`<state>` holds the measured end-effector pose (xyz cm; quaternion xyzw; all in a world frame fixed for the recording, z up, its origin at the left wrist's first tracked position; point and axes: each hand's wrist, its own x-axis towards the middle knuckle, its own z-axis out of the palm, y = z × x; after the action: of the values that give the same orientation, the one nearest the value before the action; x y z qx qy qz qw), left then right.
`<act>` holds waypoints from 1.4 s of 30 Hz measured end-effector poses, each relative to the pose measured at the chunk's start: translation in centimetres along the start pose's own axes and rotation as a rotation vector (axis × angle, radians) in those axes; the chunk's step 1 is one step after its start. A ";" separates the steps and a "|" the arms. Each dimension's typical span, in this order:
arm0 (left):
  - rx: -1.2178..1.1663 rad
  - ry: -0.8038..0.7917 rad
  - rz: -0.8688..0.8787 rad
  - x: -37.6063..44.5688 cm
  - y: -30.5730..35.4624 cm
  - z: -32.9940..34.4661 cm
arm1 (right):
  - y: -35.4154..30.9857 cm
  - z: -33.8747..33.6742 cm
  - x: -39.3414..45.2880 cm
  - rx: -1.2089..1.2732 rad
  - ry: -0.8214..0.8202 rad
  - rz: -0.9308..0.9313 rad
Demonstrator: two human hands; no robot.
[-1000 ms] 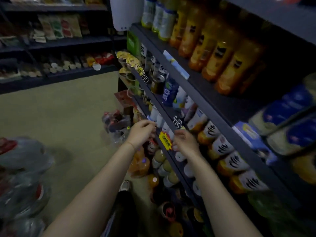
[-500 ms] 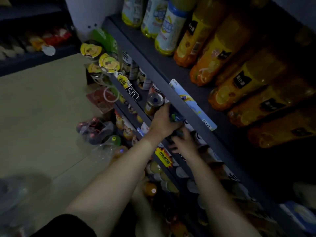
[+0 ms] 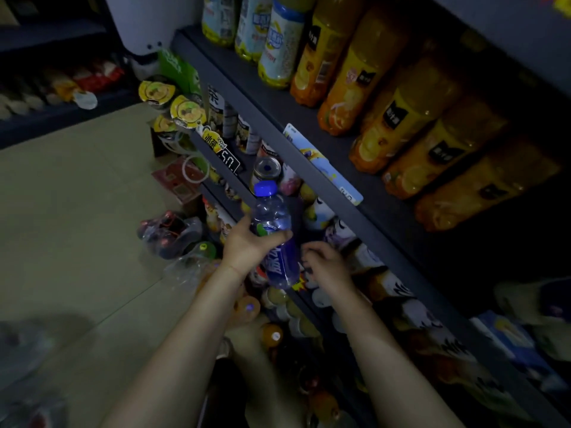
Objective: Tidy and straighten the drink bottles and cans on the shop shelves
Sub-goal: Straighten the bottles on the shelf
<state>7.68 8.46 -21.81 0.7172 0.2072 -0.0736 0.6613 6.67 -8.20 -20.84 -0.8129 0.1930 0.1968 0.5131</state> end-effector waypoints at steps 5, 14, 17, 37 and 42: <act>-0.166 -0.020 -0.097 -8.3 -0.5 2.6 | 3.2 -2.1 -6.2 0.084 -0.119 -0.019; -0.164 0.134 -0.047 -33.0 -4.1 14.9 | 18.6 -15.1 -22.2 0.412 -0.504 -0.167; -0.275 0.167 -0.056 -41.2 -6.3 19.7 | 23.9 -20.5 -27.0 0.439 -0.568 -0.135; -0.368 0.023 0.072 -85.4 -16.9 45.5 | 53.2 -47.4 -59.8 0.579 -0.482 -0.223; -0.412 -0.116 0.110 -96.4 -18.1 54.5 | 61.2 -58.3 -68.1 0.334 -0.357 -0.310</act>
<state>-77.37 -63.42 -8.13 0.5719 0.1400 -0.0346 0.8075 -75.56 -78.05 -8.81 -0.6895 0.0029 0.2215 0.6896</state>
